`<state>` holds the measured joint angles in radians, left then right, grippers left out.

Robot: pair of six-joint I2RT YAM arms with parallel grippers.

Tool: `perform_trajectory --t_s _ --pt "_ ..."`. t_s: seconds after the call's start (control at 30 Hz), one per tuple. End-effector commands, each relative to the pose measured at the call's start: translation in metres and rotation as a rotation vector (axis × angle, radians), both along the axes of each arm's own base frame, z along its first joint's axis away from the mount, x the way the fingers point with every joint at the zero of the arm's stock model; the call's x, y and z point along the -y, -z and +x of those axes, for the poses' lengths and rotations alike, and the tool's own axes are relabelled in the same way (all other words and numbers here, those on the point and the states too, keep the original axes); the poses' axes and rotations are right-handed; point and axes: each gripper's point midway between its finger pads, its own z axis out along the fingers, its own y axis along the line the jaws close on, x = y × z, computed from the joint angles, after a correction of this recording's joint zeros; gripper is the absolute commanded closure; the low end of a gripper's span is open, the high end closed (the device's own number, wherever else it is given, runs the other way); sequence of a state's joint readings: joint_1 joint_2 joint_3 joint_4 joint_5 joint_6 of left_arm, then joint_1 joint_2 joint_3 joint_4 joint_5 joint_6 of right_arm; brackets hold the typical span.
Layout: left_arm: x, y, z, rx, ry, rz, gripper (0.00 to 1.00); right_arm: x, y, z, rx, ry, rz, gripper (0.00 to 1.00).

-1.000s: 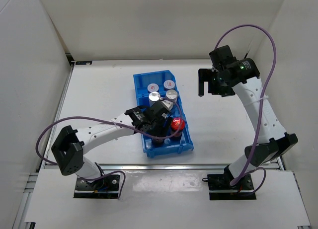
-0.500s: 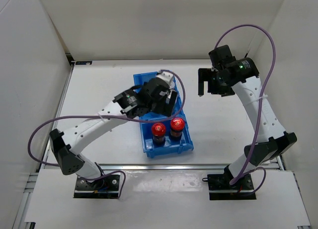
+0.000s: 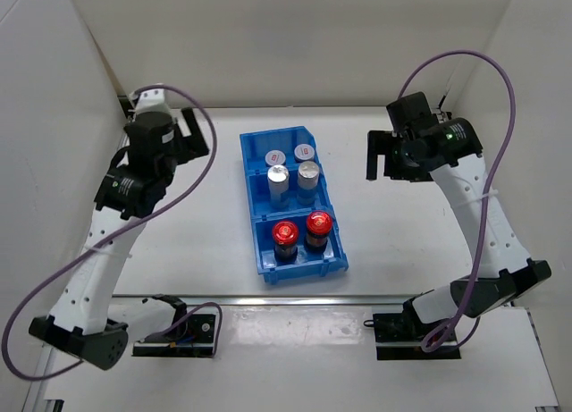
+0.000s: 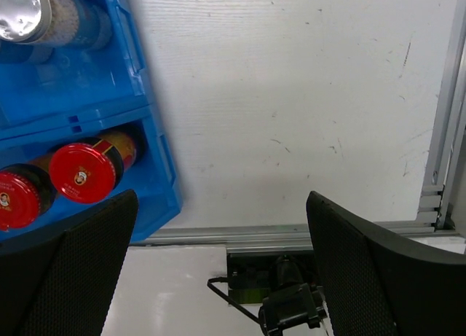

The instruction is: Organize the condiment bottles

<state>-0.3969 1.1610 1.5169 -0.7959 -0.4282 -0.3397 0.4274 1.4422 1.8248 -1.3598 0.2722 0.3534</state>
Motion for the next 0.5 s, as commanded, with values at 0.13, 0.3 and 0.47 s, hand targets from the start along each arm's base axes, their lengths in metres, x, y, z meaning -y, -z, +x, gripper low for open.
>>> perform_trajectory --t_s 0.13,0.3,0.47 --pt "-0.064 0.029 0.018 0.032 -0.195 0.05 0.0 0.042 0.011 -0.056 -0.158 0.069 -0.151 0.01" --pt "-0.046 0.03 0.022 0.206 -0.095 -0.052 0.0 0.046 0.012 -0.06 -0.143 0.074 -0.155 0.01" --pt "-0.051 0.035 0.027 0.365 -0.084 -0.006 0.0 0.049 0.013 -0.066 -0.138 0.075 -0.154 0.01"
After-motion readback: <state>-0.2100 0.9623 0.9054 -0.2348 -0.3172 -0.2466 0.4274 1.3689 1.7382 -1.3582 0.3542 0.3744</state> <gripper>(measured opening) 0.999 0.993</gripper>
